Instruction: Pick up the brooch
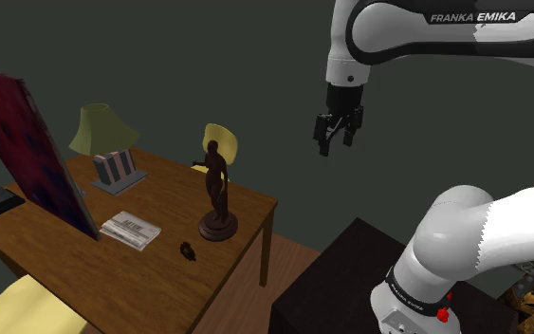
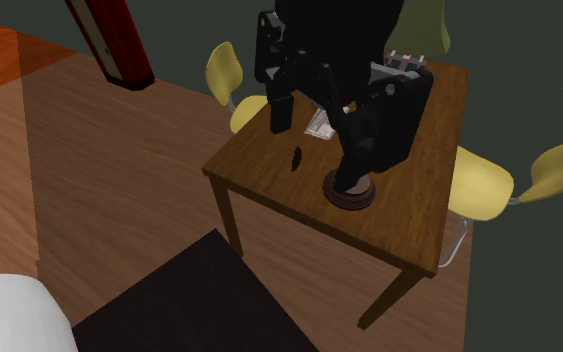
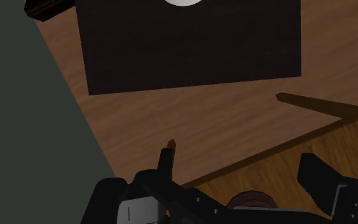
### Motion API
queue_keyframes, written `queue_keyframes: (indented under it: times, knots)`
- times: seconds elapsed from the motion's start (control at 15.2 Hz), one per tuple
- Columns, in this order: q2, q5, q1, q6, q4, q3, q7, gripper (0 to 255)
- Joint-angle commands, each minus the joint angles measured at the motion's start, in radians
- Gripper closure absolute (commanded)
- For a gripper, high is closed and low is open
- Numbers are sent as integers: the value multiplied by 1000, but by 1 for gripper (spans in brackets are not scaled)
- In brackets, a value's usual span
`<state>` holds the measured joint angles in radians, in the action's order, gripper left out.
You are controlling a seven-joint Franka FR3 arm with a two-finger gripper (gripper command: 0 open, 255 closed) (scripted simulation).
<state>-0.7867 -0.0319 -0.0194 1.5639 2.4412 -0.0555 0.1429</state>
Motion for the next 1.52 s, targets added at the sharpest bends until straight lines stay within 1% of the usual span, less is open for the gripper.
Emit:
queue_keyframes:
  times: [0.0, 0.33, 0.73, 1.12, 1.45]
  knots:
    - [0, 0, 0, 0, 0, 0, 0, 0]
    - [150, -24, 27, 156, 12, -37, 1, 0]
    - [357, -40, 53, 327, -18, -83, 4, 0]
    - [581, -34, 76, 469, -93, -127, 14, 0]
    - [774, -8, 96, 558, -189, -158, 31, 0]
